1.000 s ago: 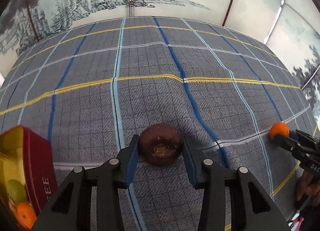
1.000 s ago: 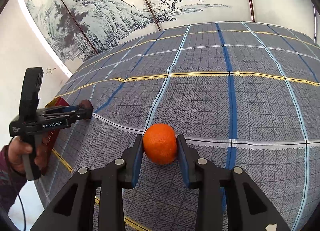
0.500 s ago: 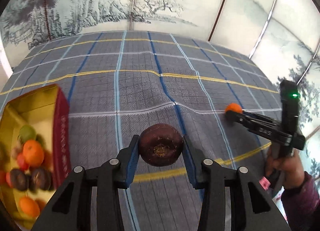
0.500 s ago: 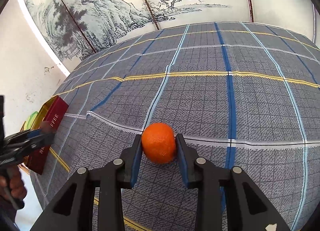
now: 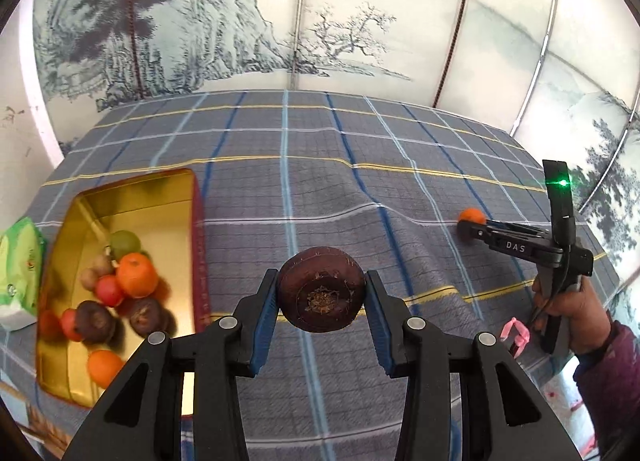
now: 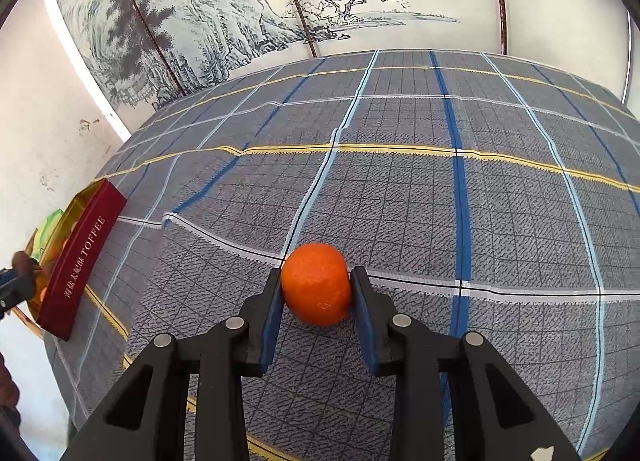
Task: Organize fruits
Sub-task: 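Carry the dark brown fruit into the tin and open the left gripper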
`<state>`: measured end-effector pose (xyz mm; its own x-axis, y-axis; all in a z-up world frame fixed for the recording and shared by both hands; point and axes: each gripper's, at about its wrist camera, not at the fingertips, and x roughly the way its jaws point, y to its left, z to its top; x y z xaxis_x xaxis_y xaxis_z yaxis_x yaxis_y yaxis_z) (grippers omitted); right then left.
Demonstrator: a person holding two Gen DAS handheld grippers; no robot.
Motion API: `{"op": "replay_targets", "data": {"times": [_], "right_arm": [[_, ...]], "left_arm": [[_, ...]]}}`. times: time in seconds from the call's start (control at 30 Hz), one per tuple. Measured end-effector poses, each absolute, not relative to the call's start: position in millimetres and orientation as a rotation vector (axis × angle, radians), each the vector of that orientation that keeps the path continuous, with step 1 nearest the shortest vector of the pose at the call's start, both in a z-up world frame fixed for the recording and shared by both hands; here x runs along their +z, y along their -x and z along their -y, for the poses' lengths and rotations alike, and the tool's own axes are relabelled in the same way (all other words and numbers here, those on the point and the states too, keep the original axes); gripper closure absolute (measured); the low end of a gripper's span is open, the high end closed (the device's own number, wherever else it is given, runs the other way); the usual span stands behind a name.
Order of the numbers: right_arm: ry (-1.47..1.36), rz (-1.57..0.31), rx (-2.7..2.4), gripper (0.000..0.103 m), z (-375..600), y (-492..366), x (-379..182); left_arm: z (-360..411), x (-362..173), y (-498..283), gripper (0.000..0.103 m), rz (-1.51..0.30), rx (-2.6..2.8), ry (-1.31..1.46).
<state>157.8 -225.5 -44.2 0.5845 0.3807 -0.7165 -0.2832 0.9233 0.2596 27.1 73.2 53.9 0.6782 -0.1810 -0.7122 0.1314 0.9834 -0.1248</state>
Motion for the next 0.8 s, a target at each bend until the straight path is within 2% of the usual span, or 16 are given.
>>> {"op": "replay_targets", "data": {"times": [0.8], "right_arm": [[-0.092, -0.864, 0.375, 0.073, 221, -157, -44]], "left_arm": [[-122, 70, -20, 0.06, -0.761, -0.068, 0.06]]}}
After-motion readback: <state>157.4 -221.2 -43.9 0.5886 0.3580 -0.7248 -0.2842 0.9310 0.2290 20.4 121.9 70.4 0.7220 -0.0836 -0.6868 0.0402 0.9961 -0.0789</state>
